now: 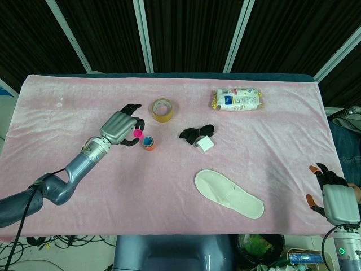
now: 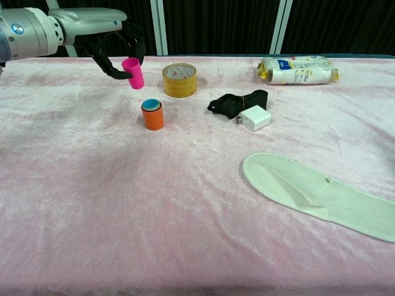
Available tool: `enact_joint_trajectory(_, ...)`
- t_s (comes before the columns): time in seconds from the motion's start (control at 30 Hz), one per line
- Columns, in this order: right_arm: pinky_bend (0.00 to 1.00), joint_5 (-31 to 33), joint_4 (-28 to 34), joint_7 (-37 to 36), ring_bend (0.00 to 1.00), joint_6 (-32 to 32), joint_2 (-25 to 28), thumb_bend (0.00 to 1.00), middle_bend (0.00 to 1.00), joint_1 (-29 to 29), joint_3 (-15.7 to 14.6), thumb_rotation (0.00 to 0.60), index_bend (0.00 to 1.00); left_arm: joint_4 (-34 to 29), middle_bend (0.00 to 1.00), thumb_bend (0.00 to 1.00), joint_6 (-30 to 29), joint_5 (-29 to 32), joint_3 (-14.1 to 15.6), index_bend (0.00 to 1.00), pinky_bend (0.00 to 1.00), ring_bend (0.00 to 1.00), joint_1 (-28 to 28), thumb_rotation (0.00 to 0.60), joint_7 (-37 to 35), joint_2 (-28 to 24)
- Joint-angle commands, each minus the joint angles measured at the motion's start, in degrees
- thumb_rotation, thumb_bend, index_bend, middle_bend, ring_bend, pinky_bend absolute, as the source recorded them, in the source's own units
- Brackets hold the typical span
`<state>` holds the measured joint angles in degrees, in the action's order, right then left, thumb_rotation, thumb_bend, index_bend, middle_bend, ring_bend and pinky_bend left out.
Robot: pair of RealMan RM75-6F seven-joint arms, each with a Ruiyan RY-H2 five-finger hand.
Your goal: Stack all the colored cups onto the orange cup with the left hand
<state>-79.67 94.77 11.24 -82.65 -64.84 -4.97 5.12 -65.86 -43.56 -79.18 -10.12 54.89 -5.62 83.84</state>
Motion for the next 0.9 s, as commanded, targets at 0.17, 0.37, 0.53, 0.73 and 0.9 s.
enact_joint_trajectory(0.17, 0.28, 0.00, -0.01, -0.12, 0.19, 0.03, 0.01, 0.25, 0.10, -0.02, 0.01, 0.600, 0.20, 4.05, 0.51, 0.35, 1.06, -0.39, 0.46, 0.49, 0.09, 0.03, 1.41, 0.600, -3.06, 3.22)
enact_joint_trajectory(0.37, 0.28, -0.12, 0.00, -0.16, 0.19, 0.00, 0.03, 0.25, 0.10, 0.00, -0.06, 0.600, 0.20, 5.89, 0.51, 0.35, 1.55, -1.15, 1.28, 0.49, 0.09, 0.03, 2.08, 0.600, -3.70, 4.73)
enact_joint_trajectory(0.53, 0.28, -0.11, -0.01, -0.24, 0.19, 0.01, 0.06, 0.25, 0.10, 0.00, -0.06, 0.600, 0.20, 7.61, 0.51, 0.35, 2.07, -1.04, 1.63, 0.48, 0.09, 0.03, 2.43, 0.600, -4.08, 6.02)
enact_joint_trajectory(0.73, 0.28, -0.12, -0.05, -0.28, 0.19, 0.06, 0.06, 0.25, 0.10, -0.03, -0.06, 0.600, 0.20, 9.03, 0.49, 0.34, 3.28, -1.08, 2.26, 0.44, 0.09, 0.03, 2.90, 0.600, -4.42, 6.94)
enact_joint_trajectory(0.9, 0.28, -0.11, -0.07, -0.32, 0.19, 0.00, 0.06, 0.25, 0.10, -0.01, -0.04, 0.600, 0.20, 8.90, 0.37, 0.26, 4.35, -1.45, 3.02, 0.31, 0.08, 0.01, 3.19, 0.600, -4.74, 6.83)
